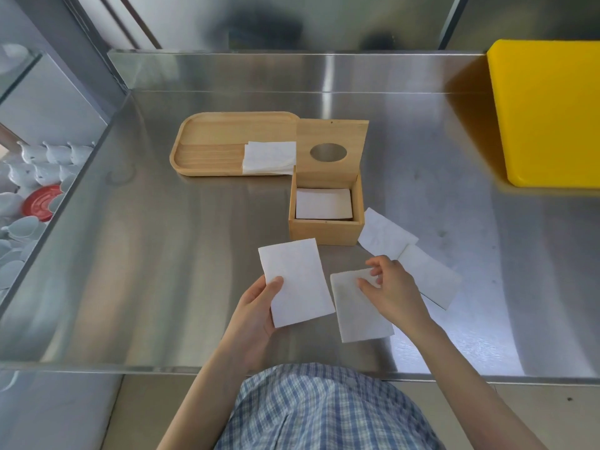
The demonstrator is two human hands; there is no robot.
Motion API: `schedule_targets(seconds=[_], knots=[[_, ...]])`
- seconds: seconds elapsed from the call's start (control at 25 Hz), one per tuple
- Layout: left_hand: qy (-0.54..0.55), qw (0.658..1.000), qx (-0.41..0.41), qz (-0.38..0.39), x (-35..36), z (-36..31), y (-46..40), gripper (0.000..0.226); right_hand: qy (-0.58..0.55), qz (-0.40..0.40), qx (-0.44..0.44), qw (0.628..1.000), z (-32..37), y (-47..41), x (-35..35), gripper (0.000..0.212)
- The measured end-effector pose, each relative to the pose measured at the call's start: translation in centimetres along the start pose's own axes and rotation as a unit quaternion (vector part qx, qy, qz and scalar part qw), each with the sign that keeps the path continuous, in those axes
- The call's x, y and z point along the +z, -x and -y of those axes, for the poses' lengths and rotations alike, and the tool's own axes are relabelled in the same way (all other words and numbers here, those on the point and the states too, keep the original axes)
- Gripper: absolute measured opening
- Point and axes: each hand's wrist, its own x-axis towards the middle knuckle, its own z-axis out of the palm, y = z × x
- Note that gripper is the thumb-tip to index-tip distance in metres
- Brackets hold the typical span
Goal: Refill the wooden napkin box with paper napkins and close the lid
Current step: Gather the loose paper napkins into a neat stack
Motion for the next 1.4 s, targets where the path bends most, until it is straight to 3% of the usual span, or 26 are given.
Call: schedule_targets(seconds=[0.2,0.44,1.04,1.16,1.28,1.4], knots=[[-0.002,1.000,-0.001,-0.009,1.3,0.8,0.1,0.021,0.151,0.005,0.018,0.988,-1.2,-0.3,0.4,0.047],[0.004,1.000,0.006,-0.020,2.4,1.6,-0.1,0.021,0.135,0.008,-0.002,0.991,-2.0,-0.8,0.7,0.038],[0.010,0.999,0.004,-0.046,1.1,2.3,-0.3,0.019,-0.139,0.045,-0.054,0.988,0.0,0.7,-2.6,0.019],[0.014,0.999,0.002,-0.037,1.2,2.2,-0.3,0.021,-0.265,0.100,-0.080,0.956,1.4,1.8,-4.4,0.005],[0.006,0.999,0.007,-0.033,1.5,2.4,-0.4,0.024,-0.387,0.208,-0.085,0.894,2.5,2.2,-5.1,0.017],[-0.006,1.000,0.015,-0.009,2.2,2.5,-0.3,0.024,-0.362,0.272,-0.075,0.888,3.1,1.6,-3.7,0.014]])
